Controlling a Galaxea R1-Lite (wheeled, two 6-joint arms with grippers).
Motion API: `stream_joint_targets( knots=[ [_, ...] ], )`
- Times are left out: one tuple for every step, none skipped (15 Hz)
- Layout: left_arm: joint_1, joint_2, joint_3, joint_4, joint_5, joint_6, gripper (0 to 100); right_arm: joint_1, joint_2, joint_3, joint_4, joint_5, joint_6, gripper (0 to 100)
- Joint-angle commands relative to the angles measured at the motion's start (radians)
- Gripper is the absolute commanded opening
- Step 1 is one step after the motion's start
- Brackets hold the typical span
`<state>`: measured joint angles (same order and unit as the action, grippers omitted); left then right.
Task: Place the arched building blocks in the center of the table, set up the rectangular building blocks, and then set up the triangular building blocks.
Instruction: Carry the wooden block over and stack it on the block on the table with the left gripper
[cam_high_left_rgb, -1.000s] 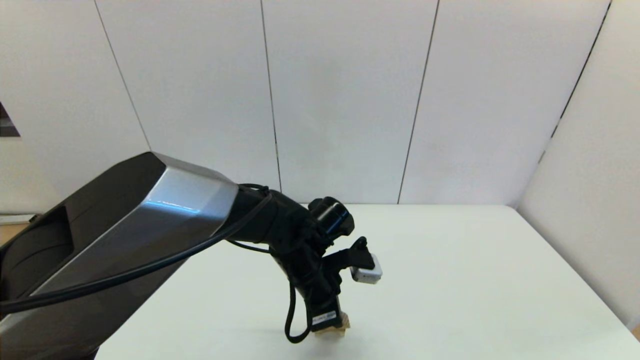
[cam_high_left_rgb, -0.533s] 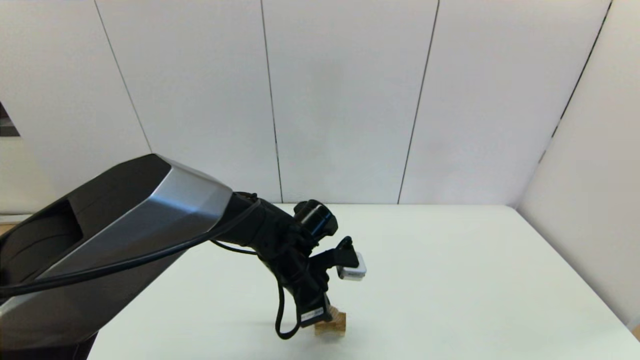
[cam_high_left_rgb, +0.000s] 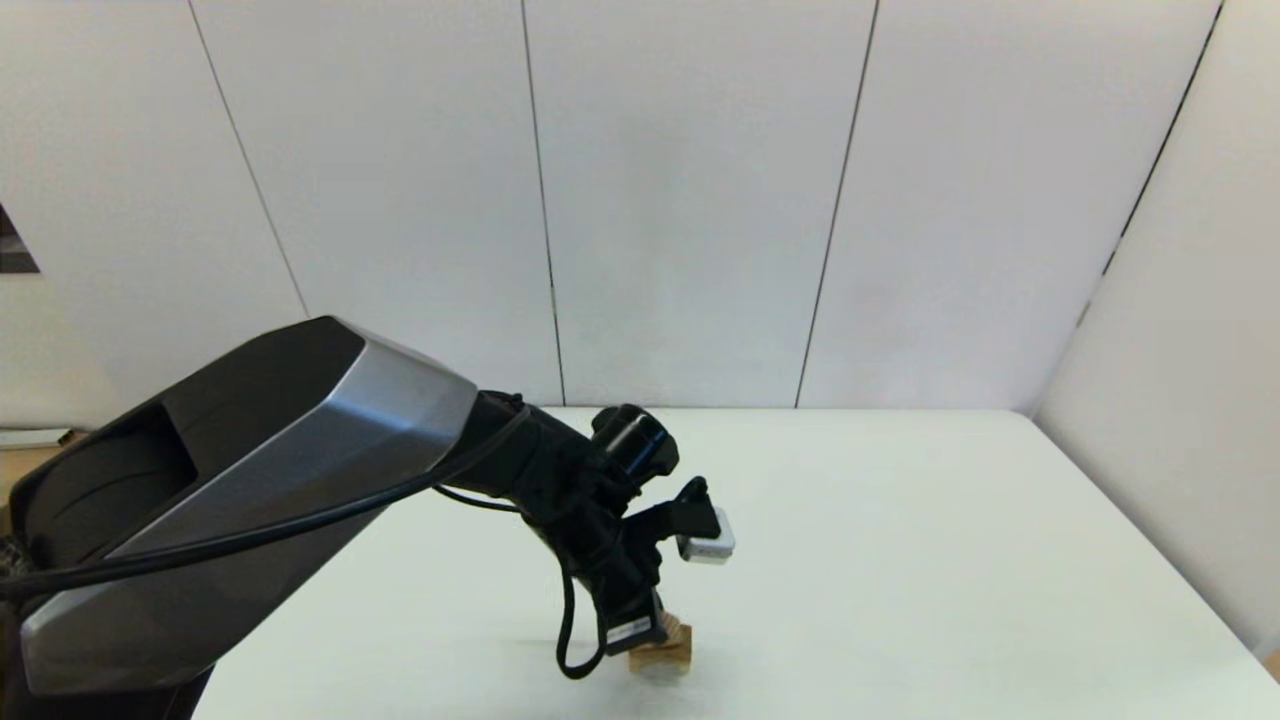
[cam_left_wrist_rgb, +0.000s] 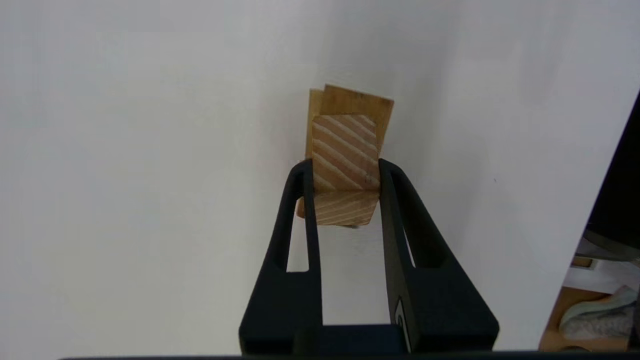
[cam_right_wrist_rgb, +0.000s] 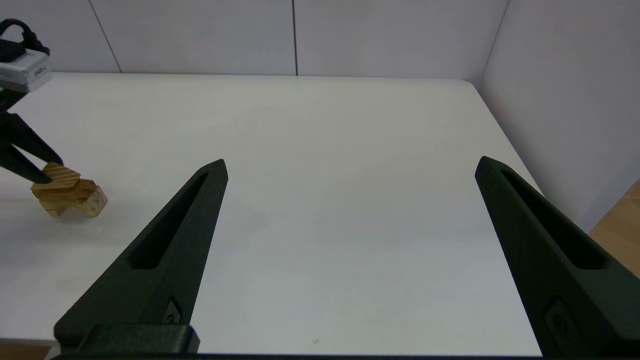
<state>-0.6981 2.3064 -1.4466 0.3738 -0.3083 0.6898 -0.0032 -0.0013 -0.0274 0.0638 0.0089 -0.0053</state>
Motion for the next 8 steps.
stream_joint_targets(
  knots=[
    [0.0, 0.007, -0.015, -0.012, -0.003, 0.001, 0, 0.0, 0.0, 0.0, 0.001, 0.0, -0.001, 100],
    [0.0, 0.011, -0.017, -0.013, -0.003, 0.002, 0, 0.0, 0.0, 0.0, 0.001, 0.0, -0.001, 100],
    [-0.001, 0.013, -0.017, -0.013, -0.003, 0.002, 0, 0.0, 0.0, 0.0, 0.001, 0.0, -0.001, 100],
    [-0.001, 0.015, -0.015, -0.012, -0.003, 0.002, 0, 0.0, 0.0, 0.0, 0.001, 0.0, -0.001, 100],
    [-0.001, 0.016, -0.014, -0.012, -0.003, 0.002, 0, 0.0, 0.0, 0.0, 0.001, 0.0, -0.001, 100],
    [-0.001, 0.018, -0.014, -0.012, -0.003, 0.002, 0, 0.0, 0.0, 0.0, 0.001, 0.0, -0.001, 100],
    [-0.001, 0.018, -0.009, -0.012, -0.003, 0.004, 0, 0.0, 0.0, 0.0, 0.001, 0.0, -0.001, 100],
    [-0.001, 0.018, -0.009, -0.01, -0.003, 0.004, 0, 0.0, 0.0, 0.0, 0.001, 0.0, -0.001, 100]
  ],
)
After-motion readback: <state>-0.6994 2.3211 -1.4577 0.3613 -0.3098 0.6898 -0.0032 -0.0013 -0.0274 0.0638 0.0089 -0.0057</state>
